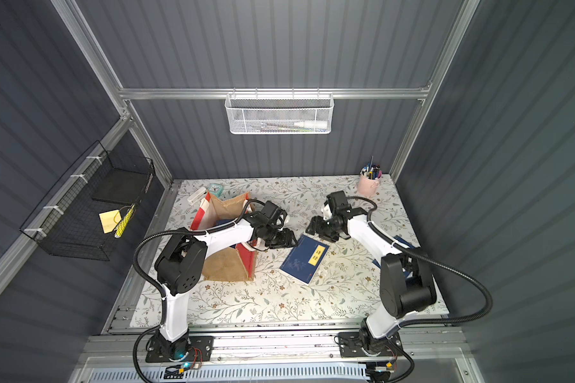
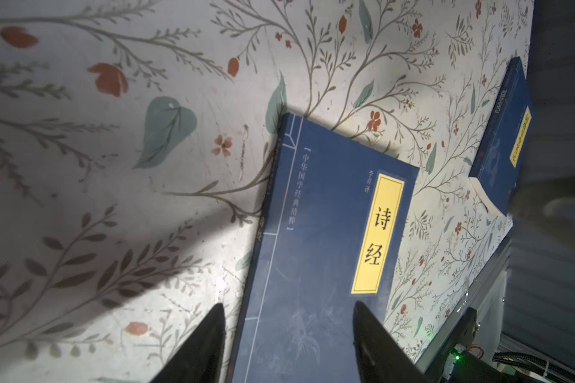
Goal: Put the books into the canvas bag
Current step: Move the book to the center of the board, then pick up the book from the center of the board.
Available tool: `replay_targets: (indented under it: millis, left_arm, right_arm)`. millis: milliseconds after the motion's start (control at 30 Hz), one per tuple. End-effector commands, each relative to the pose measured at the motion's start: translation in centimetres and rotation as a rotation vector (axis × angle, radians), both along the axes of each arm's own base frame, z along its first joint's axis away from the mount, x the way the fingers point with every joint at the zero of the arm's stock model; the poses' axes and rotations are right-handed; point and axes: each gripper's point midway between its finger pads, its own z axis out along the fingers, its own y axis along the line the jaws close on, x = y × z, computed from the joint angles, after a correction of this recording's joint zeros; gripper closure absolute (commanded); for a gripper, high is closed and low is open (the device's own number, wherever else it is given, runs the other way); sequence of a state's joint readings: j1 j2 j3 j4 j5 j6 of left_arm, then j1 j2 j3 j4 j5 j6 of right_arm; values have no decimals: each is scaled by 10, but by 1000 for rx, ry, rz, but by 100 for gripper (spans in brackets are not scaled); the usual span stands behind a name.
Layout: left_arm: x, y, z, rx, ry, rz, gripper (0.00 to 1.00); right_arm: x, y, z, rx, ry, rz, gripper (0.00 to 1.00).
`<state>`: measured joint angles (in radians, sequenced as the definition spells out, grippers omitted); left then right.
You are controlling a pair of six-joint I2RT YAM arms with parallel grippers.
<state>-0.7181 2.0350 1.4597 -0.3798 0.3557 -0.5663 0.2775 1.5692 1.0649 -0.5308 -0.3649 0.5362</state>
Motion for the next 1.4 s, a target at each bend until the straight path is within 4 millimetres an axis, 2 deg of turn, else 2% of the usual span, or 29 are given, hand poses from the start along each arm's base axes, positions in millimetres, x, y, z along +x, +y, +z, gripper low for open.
replay_targets:
  millis: [0,67,233,267,400,467,700,900,1033,1167,1367]
  left_arm:
    - [-1,3,1,-10,11,27,38]
    - [-1,4,-6,3,20,30,38]
    - [1,8,-19,22,37,37,38]
    - [1,9,-21,22,43,36,38]
    - [1,6,-22,-5,60,36,38]
    - [-9,10,-36,-6,107,35,38]
    - [-17,9,-46,-30,170,26,38]
    - [-24,-5,-32,-154,209,-20,40]
    - [-27,-17,-9,-290,213,-65,49]
    - [-28,-24,13,-362,175,-109,52]
    - [-30,-27,15,-391,179,-119,59]
  right_arm:
    - [-25,-10,-23,-11,71,-80,37]
    - [-37,-12,-38,-12,108,-85,38]
    - [-53,-13,-61,-21,179,-95,40]
    - [-48,-11,-63,-8,161,-95,41]
    - [-50,-6,-75,-2,195,-89,49]
    - [-51,-4,-80,-1,206,-86,54]
    - [-53,-6,-89,-19,223,-81,67]
    - [-52,-7,-94,-24,234,-80,75]
    - [-51,-9,-96,-9,243,-87,78]
    - [-50,-11,-96,22,250,-102,79]
    - [-50,-9,-95,43,252,-108,79]
